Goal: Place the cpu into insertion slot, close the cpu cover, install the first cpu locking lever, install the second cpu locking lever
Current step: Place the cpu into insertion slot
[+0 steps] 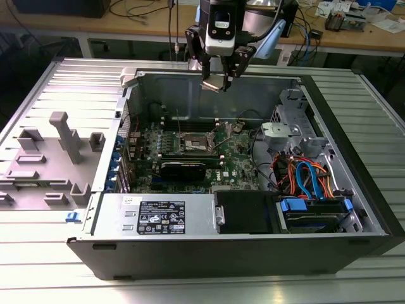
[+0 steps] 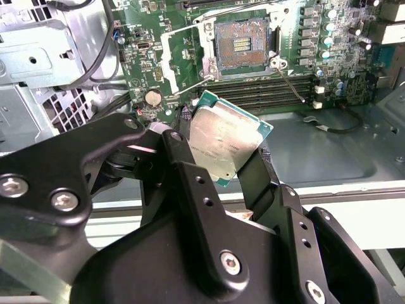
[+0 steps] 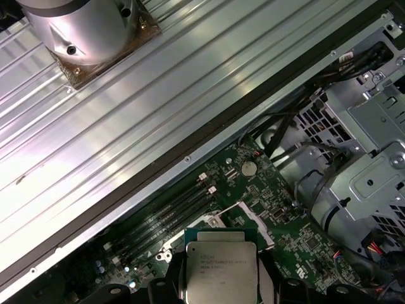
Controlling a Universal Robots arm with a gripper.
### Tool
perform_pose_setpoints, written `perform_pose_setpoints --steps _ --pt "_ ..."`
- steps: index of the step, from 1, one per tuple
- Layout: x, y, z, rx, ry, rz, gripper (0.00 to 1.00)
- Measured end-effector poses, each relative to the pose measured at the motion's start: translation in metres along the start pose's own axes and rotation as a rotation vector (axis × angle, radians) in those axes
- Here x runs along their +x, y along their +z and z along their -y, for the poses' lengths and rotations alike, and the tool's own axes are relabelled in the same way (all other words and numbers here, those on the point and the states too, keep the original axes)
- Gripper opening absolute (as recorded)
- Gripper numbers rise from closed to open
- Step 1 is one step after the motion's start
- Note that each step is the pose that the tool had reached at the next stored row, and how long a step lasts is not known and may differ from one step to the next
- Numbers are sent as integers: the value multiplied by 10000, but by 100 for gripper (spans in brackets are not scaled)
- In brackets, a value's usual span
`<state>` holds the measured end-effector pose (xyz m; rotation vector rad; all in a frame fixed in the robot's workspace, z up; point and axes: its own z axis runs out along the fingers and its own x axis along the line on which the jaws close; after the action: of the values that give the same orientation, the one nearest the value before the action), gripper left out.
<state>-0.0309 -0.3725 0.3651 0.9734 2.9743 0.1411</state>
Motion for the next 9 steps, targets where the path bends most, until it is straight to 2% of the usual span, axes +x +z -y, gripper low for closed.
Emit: perform_pose_setpoints --steps 5,9 --pt "0 0 0 -1 41 4 55" --pt "1 0 1 2 298 32 55"
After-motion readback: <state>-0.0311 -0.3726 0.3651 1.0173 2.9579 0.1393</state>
